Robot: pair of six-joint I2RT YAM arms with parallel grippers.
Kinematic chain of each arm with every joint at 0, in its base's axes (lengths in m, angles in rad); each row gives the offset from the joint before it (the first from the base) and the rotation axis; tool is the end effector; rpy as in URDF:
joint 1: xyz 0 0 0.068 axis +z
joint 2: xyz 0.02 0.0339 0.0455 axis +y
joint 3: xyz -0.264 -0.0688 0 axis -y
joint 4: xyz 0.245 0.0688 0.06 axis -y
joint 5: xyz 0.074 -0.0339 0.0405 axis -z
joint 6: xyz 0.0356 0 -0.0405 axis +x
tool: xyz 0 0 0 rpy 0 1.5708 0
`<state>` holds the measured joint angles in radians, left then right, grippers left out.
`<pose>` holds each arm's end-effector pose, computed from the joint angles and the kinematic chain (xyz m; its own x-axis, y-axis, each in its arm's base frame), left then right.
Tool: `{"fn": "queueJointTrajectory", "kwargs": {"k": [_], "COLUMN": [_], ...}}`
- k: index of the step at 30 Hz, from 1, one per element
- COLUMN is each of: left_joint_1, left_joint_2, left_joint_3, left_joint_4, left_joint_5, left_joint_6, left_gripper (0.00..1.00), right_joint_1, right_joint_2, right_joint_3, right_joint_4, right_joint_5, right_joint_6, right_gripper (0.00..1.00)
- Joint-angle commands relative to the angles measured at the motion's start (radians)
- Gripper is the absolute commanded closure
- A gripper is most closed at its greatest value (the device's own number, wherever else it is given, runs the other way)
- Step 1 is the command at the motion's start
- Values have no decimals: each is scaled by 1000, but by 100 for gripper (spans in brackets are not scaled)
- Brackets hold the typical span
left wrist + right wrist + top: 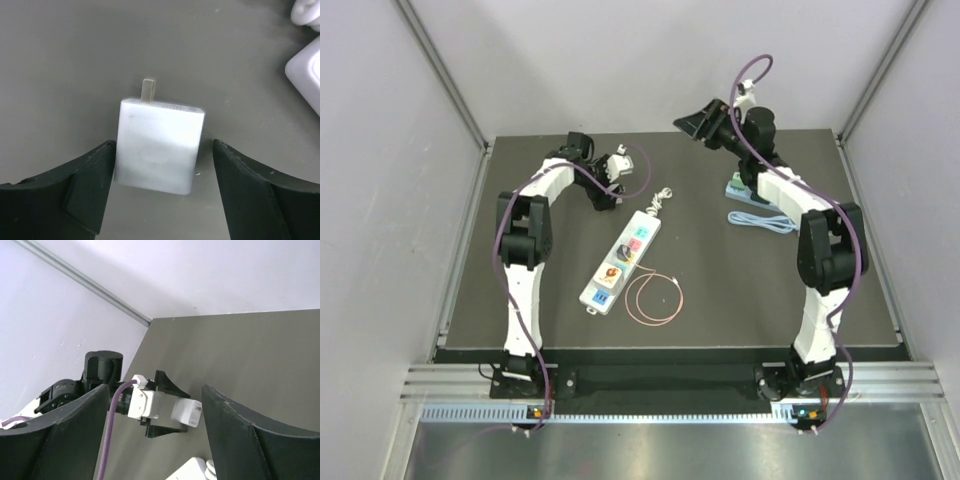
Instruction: Insert the plug
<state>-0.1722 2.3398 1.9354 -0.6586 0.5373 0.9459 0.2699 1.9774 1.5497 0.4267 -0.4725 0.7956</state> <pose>0.4927 -0.1042 0.1706 -0.1854 0.7395 -0.6472 0.9278 0.3488 0.1327 0.4563 0.1430 0.3088 -0.4836 0.5261 -0.6995 -0.4725 0.5159 0.7146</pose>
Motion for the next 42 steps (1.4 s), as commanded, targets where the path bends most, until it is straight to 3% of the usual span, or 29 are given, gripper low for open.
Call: {"fn": "queueJointTrajectory", "kwargs": {"k": [1, 3, 5, 8, 10, 11, 13, 14, 16, 17, 19, 20, 21, 22, 26, 28, 31, 36, 42], "left_joint_1": [-10, -15, -19, -20, -21, -21, -20, -20, -20, -20, -20, -20, -20, -20, -32, -49, -81, -151, -184], "left_joint_2": [24, 33, 23, -37, -86, -136, -181, -227, -284, -350, -423, -500, -532, -586, -629, -643, -727, -887, -1027], "left_joint_3": [42, 51, 65, 47, 8, -28, -44, -53, -116, -153, -305, -370, -436, -558, -696, -763, -847, -946, -1006], "left_joint_4": [-39, -44, -39, 49, 197, 250, 312, 373, 475, 614, 816, 1041, 1164, 1286, 1598, 1735, 1746, 1542, 1337], "left_joint_5": [12, 7, 18, 42, 64, 76, 134, 153, 187, 193, 208, 176, 162, 127, 24, -26, -146, -394, -528], "left_joint_6": [54, 53, 31, -146, -263, -418, -557, -701, -884, -1090, -1302, -1528, -1643, -1849, -2274, -2386, -2503, -2541, -2584], "left_gripper": [19, 25, 56, 88, 99, 100, 100, 100, 100, 100, 100, 100, 100, 100, 100, 100, 100, 100, 100], "right_joint_1": [-35, -46, -47, -49, -47, -46, -40, -19, 9, 34, 58, 89, 107, 153, 291, 333, 382, 508, 584], "right_joint_2": [-71, -92, -104, -133, -170, -186, -262, -328, -392, -443, -486, -527, -552, -578, -695, -712, -718, -700, -617], "right_joint_3": [-51, -79, -88, -100, -102, -99, -103, -117, -158, -166, -186, -195, -212, -258, -347, -371, -379, -408, -353], "right_joint_4": [60, 60, 31, -41, -107, -165, -236, -271, -298, -325, -365, -379, -384, -373, -312, -287, -279, -181, -135], "right_joint_5": [9, 17, 20, 47, 84, 95, 145, 220, 303, 355, 397, 452, 466, 521, 645, 686, 699, 744, 776], "right_joint_6": [5, 1, -10, -38, -64, -82, -159, -191, -295, -321, -381, -413, -435, -456, -597, -619, -633, -734, -788], "right_gripper": [26, 26, 26, 26, 25, 20, 3, 0, 0, 0, 0, 0, 0, 2, 5, 6, 9, 10, 13]}}
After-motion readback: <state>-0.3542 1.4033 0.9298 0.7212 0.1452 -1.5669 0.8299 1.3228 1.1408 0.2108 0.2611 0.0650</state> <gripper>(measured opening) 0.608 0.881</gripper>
